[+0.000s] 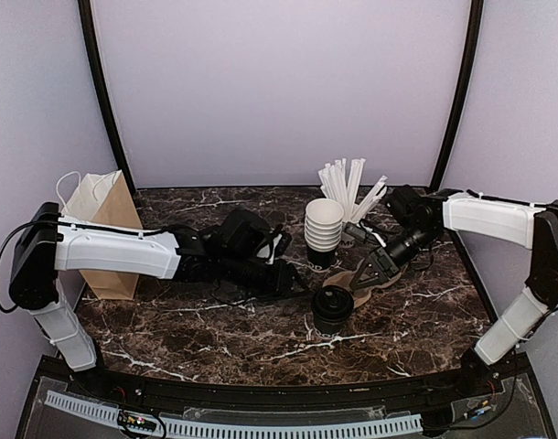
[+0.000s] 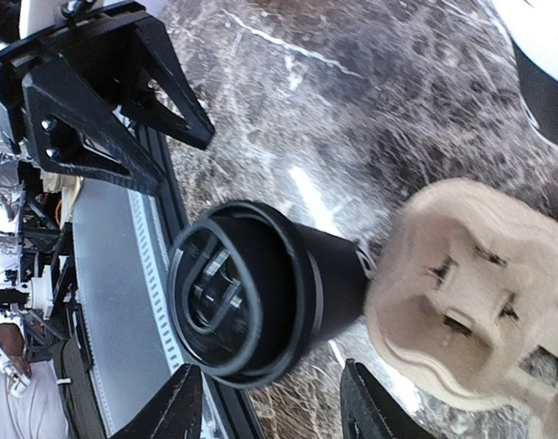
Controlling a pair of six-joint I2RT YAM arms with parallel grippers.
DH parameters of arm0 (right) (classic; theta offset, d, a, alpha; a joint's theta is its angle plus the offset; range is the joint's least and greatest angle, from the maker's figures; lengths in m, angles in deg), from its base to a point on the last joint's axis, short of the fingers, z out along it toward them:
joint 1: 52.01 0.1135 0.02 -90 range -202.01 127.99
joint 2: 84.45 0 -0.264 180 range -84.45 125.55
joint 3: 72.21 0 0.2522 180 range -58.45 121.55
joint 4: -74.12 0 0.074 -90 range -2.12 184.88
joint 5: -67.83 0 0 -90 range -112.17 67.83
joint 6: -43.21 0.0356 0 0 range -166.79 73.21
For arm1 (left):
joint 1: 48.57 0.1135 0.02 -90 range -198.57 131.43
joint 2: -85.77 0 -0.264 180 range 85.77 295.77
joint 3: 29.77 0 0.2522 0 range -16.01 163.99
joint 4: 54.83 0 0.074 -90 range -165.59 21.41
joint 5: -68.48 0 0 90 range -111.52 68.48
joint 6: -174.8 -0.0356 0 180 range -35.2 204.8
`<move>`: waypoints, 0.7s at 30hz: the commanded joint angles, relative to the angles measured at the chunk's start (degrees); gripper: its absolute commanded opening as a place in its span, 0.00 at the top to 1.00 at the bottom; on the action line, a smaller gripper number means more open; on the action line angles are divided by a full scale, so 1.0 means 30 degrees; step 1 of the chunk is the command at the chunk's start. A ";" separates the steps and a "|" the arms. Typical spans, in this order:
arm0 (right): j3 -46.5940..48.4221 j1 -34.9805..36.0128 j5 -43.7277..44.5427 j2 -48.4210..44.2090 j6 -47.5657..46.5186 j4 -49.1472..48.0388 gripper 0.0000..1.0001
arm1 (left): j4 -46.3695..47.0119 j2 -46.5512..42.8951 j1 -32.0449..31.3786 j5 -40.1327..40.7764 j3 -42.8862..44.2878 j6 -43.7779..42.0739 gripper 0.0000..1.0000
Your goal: Pack the takeout coffee
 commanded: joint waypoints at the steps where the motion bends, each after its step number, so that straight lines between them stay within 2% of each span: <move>1: -0.0919 -0.0826 0.1246 -0.0448 -0.0440 0.0320 0.50 | 0.1770 0.0627 0.0249 -0.0166 -0.0494 0.1295 0.57; 11: -0.1110 -0.0873 0.0650 0.0411 -0.0936 0.0622 0.54 | 0.2967 0.2020 0.0350 -0.0579 -0.0026 0.1297 0.60; 21: -0.1022 -0.0170 -0.0600 0.1178 -0.2498 0.1467 0.50 | 0.3532 0.2290 0.0750 -0.0231 -0.0063 0.1287 0.61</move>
